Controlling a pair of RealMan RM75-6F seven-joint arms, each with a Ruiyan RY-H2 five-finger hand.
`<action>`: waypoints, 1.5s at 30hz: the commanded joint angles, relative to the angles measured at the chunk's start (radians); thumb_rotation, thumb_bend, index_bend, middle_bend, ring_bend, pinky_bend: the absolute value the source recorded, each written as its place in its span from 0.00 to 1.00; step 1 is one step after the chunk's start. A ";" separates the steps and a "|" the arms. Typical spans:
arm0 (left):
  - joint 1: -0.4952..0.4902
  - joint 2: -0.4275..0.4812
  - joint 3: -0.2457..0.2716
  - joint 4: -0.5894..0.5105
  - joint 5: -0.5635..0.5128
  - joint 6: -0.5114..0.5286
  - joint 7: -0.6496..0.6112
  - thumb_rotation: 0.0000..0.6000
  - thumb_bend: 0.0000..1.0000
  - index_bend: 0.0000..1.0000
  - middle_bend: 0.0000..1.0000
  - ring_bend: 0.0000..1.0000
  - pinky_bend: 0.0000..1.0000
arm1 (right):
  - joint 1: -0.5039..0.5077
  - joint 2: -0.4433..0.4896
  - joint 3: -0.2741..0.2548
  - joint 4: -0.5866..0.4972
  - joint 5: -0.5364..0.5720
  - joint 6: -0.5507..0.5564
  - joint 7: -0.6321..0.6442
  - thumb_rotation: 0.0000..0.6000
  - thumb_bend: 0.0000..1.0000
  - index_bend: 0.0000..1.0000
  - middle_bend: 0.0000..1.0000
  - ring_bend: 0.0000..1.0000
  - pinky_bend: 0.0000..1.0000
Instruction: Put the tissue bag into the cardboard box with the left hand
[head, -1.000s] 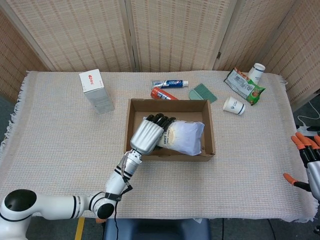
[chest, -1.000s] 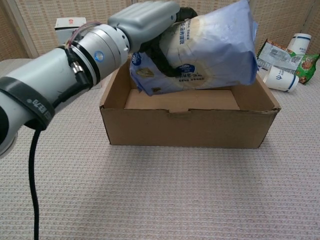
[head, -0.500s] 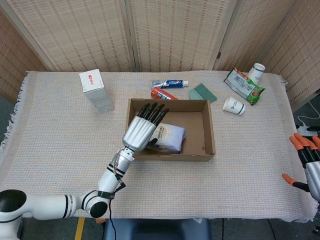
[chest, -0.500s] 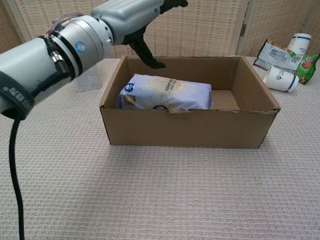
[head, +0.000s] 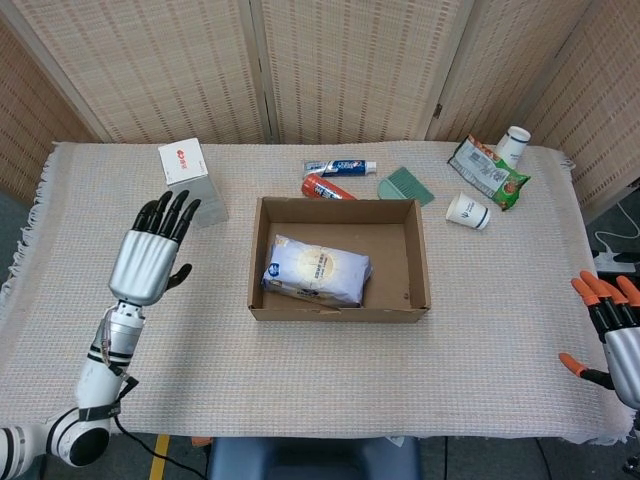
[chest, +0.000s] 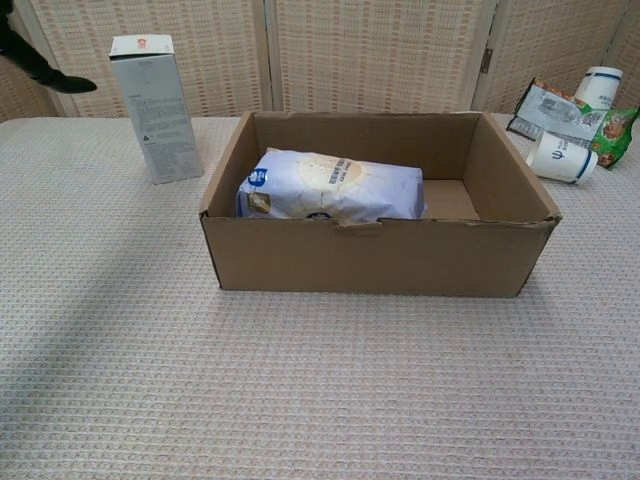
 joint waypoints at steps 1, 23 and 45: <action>0.085 0.063 0.071 0.023 0.087 0.056 -0.086 1.00 0.18 0.00 0.00 0.00 0.18 | -0.001 0.000 -0.002 -0.001 -0.003 0.000 -0.001 1.00 0.00 0.06 0.03 0.00 0.00; 0.268 0.122 0.218 0.130 0.183 -0.042 -0.292 1.00 0.18 0.00 0.00 0.00 0.18 | 0.003 -0.011 -0.018 -0.001 -0.022 -0.016 -0.022 1.00 0.00 0.06 0.03 0.00 0.00; 0.375 0.082 0.187 0.197 0.221 0.018 -0.418 1.00 0.18 0.00 0.00 0.00 0.18 | 0.005 -0.013 -0.027 -0.012 -0.036 -0.021 -0.038 1.00 0.00 0.06 0.03 0.00 0.00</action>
